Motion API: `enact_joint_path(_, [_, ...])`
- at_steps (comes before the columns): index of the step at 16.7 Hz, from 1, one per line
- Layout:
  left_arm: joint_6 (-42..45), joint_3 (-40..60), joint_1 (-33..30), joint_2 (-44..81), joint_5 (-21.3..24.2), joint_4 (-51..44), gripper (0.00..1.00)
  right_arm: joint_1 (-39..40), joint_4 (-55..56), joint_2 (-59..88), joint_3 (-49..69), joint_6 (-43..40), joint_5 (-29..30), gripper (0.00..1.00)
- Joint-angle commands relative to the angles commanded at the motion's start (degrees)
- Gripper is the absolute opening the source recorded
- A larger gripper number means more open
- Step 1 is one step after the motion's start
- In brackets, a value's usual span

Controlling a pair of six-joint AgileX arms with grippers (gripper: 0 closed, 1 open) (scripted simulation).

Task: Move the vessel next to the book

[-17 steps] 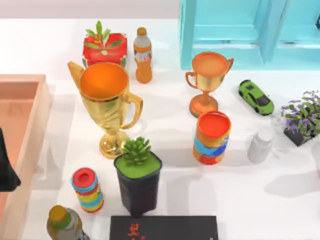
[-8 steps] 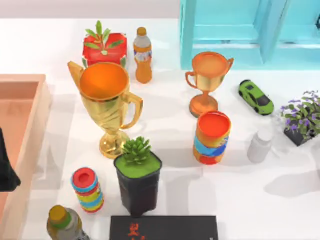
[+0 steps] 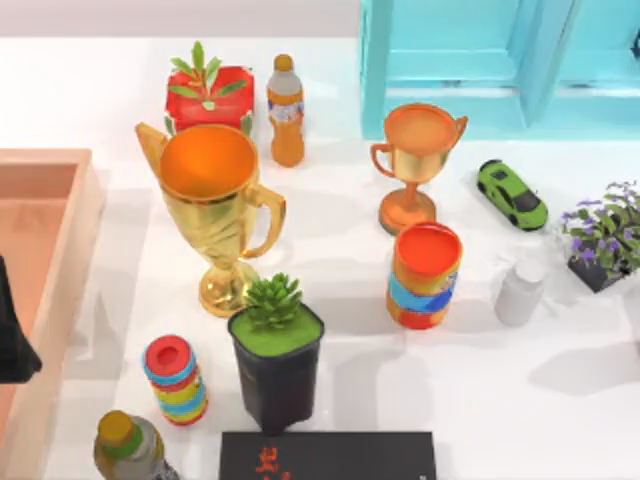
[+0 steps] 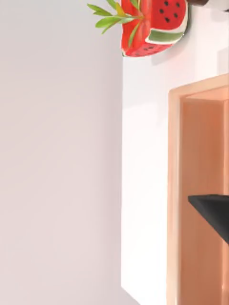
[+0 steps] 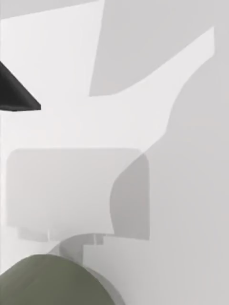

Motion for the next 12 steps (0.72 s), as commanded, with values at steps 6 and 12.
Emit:
enact_joint_path(6, [0.00,0.00,0.00,0.00,0.00,0.00,1.00,0.00,0.00,0.00,0.00,0.00,0.00,0.47])
enact_joint_path(12, [0.00,0.00,0.00,0.00,0.00,0.00,1.00,0.00,0.00,0.00,0.00,0.00,0.00,0.02])
